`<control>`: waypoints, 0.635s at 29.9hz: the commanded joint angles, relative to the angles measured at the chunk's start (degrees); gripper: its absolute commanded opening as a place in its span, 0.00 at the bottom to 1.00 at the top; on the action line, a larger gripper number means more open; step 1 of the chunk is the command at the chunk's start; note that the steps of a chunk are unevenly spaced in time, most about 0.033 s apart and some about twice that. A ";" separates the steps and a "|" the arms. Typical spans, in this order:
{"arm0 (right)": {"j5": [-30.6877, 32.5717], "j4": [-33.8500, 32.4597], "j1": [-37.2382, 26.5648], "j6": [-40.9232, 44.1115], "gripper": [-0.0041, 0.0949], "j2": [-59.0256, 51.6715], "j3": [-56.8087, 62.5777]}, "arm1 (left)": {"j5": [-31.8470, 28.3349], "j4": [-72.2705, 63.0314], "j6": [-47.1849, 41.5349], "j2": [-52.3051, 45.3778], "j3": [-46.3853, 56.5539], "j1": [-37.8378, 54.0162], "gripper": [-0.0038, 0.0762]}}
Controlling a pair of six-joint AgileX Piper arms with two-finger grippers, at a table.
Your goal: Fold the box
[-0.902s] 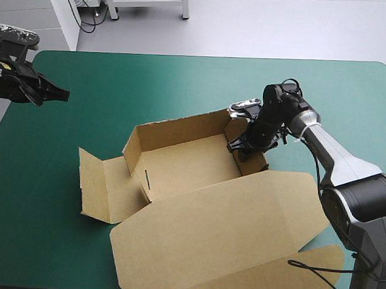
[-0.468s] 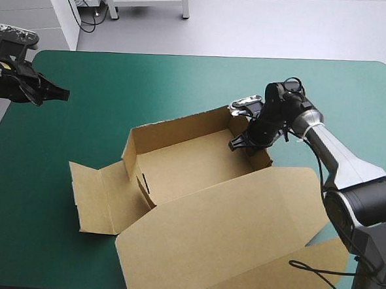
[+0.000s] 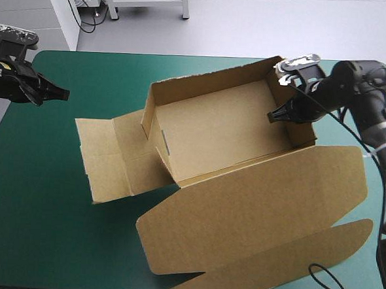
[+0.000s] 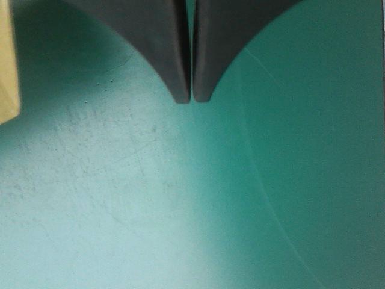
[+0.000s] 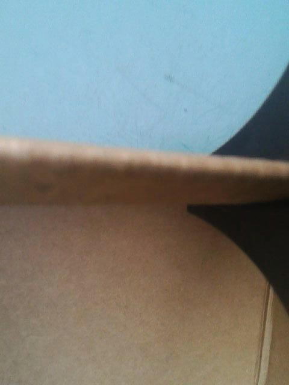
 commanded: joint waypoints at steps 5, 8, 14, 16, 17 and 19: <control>0.41 2.98 -6.53 -1.47 0.02 -11.06 -1.96 | 1.99 2.49 -0.52 -2.04 -1.42 -0.17 0.04; 0.41 4.15 -8.05 -2.20 0.02 -12.92 -1.96 | 1.13 4.51 -0.52 -1.96 -0.28 -0.17 0.04; 0.41 4.40 -8.48 -2.32 0.02 -15.08 -1.96 | -2.66 6.39 -0.52 -1.96 9.09 -0.17 0.04; 0.41 4.40 -8.48 -2.32 0.02 -15.20 -1.96 | -6.23 5.04 -0.64 -1.96 13.90 -0.17 0.04; 0.41 4.40 -8.48 -2.32 0.02 -15.20 -1.96 | -8.42 3.12 -0.62 -1.96 16.72 -0.17 0.04; 0.41 4.40 -8.48 -2.32 0.02 -15.20 -1.96 | -13.72 -2.16 -0.21 -1.96 22.60 -0.17 0.04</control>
